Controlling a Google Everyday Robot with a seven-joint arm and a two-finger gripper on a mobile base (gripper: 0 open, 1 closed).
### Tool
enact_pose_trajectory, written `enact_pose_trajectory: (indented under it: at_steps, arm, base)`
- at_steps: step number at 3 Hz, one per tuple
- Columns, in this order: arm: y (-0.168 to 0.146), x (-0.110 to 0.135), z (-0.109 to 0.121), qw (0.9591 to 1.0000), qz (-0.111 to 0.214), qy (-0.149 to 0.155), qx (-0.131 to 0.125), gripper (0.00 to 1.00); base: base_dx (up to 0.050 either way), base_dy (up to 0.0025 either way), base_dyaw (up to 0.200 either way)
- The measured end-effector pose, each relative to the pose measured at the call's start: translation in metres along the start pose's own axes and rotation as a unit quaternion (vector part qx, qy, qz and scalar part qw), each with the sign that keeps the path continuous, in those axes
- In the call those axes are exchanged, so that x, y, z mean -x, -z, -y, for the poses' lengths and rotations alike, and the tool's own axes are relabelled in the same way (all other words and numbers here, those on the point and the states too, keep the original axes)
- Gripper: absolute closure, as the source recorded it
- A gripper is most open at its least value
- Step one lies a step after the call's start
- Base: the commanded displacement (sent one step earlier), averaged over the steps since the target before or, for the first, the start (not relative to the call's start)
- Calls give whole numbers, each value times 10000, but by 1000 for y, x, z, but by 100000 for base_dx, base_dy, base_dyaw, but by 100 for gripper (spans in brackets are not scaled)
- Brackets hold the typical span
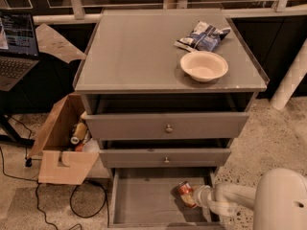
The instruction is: Place coke can into bottom drawer
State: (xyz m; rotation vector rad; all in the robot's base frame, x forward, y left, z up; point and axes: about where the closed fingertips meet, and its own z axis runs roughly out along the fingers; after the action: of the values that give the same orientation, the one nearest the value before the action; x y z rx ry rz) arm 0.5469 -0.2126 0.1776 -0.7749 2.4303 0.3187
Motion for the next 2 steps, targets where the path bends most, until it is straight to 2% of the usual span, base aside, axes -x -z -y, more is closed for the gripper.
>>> enact_pose_trajectory:
  at_steps: [1,2]
  arm:
    - [0,0,0,10000,0,0,0,5]
    - [0,0,0,10000,0,0,0,0]
  base:
    - [0,0,0]
    - [0,0,0]
